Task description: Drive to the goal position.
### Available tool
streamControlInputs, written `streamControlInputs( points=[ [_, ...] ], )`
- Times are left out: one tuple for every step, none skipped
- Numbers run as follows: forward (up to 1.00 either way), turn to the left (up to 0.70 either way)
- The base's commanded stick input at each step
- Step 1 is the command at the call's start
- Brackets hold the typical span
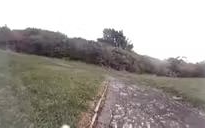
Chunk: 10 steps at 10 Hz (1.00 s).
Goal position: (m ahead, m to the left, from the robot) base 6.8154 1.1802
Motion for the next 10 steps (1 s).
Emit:
streamControlInputs(
  points=[
    [0.0,0.0],
    [0.0,0.0],
    [0.0,-0.41],
    [0.0,-0.52],
    [0.0,-0.05],
    [0.0,-0.02],
    [0.0,-0.7],
    [0.0,-0.7],
    [0.0,-0.7],
    [0.0,-0.7]
  ],
)
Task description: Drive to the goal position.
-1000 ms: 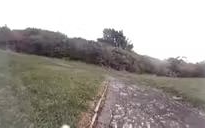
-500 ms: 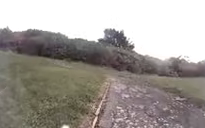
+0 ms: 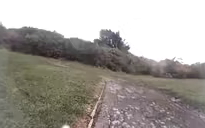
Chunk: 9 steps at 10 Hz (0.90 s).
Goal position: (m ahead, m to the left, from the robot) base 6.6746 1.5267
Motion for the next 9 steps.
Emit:
streamControlInputs(
  points=[
    [0.0,-0.7],
    [0.0,-0.7],
    [0.0,-0.7],
    [0.0,-0.7],
    [0.0,-0.7],
    [0.0,-0.7],
    [0.0,-0.7],
    [0.0,-0.7],
    [0.0,-0.7]
  ],
)
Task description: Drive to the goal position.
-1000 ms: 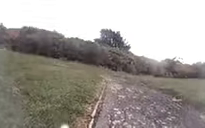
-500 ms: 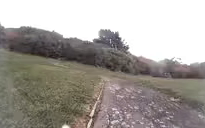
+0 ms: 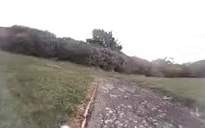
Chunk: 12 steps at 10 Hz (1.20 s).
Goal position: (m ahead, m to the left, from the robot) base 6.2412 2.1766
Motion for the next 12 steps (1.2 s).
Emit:
streamControlInputs(
  points=[
    [0.0,-0.7],
    [0.0,-0.7],
    [0.0,-0.7],
    [0.0,-0.7],
    [0.0,-0.7],
    [0.0,-0.7],
    [0.0,-0.7],
    [0.0,-0.7],
    [0.37,-0.52],
    [0.7,-0.35],
    [0.7,-0.35],
    [0.7,-0.2]
  ],
)
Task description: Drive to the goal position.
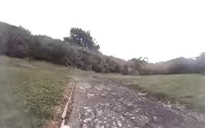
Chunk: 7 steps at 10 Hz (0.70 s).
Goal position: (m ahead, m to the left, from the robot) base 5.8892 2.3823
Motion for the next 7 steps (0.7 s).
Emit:
streamControlInputs(
  points=[
    [0.7,0.0],
    [0.7,0.0],
    [0.7,0.0],
    [0.7,0.0],
    [0.7,0.0],
    [0.7,0.0],
    [0.7,0.0]
  ],
)
